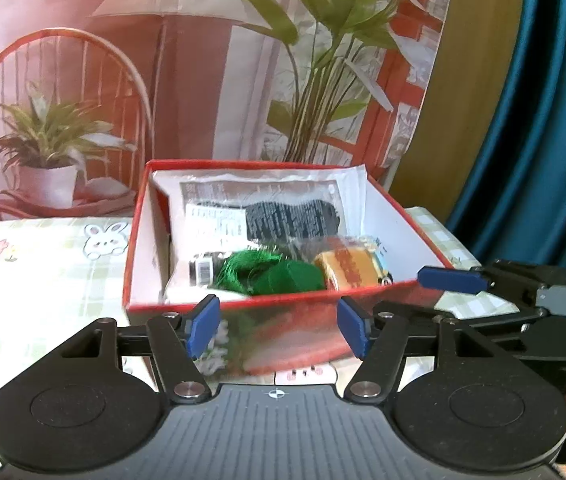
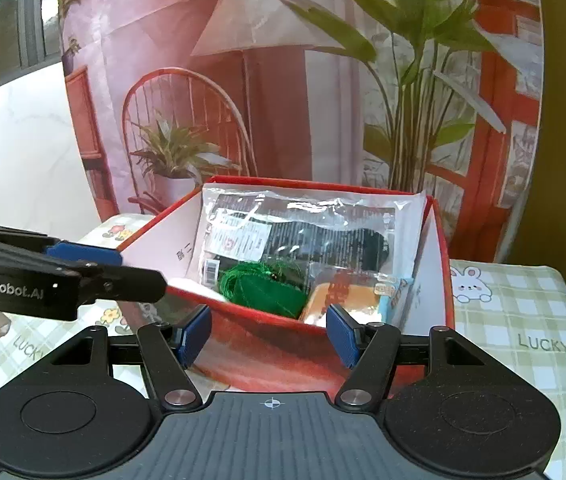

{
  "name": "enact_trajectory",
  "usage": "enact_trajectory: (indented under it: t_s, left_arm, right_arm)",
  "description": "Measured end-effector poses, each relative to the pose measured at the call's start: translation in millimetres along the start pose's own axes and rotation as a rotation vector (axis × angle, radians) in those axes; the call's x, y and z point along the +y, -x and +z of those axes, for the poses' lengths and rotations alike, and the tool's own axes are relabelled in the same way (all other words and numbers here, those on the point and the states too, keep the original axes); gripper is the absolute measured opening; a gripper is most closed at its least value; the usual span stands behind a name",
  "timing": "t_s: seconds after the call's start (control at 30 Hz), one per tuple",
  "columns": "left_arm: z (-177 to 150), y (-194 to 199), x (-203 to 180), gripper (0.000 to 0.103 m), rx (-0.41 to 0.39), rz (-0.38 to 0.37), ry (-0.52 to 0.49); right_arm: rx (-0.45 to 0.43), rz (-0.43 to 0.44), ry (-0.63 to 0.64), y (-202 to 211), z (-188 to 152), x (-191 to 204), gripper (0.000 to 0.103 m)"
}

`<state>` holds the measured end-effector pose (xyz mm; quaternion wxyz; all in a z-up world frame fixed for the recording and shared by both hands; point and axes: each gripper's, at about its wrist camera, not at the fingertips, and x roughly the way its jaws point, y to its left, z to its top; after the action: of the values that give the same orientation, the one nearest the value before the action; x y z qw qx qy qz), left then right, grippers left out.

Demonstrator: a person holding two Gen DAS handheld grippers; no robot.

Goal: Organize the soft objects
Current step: 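Move the left tool down to the blue wipes packet, then close the left tool on the blue wipes packet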

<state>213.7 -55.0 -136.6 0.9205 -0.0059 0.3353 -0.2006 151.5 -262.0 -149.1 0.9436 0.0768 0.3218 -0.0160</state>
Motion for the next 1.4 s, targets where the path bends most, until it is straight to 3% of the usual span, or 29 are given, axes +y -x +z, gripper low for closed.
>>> enact_trajectory:
  t_s: [0.13,0.53,0.8,1.2,1.4]
  left_arm:
    - [-15.6,16.5,-2.8,0.067,0.004,-0.002,0.015]
    - [-66.0,33.2,-19.2,0.067,0.084,-0.08,0.065]
    - [-92.5,23.9,-42.8,0.067,0.177,-0.159,0.039]
    - [-112.8,1.3,-54.5,0.066,0.278,-0.228,0.036]
    - [-116.9,-5.6,-51.0,0.062,0.292,-0.241,0.07]
  right_arm:
    - [-0.003,-0.009,0.024,15.2,-6.5,2.1,0.068]
    - [0.05,0.006,0.092,61.1,-44.3,5.9,0.068]
    - [0.116,-0.007,0.093,83.9,-86.3,2.5,0.07]
    - [0.259,-0.02,0.05,78.4,-141.8,-15.0,0.076]
    - [0.265,0.025,0.026,64.5,-145.3,-12.3,0.071]
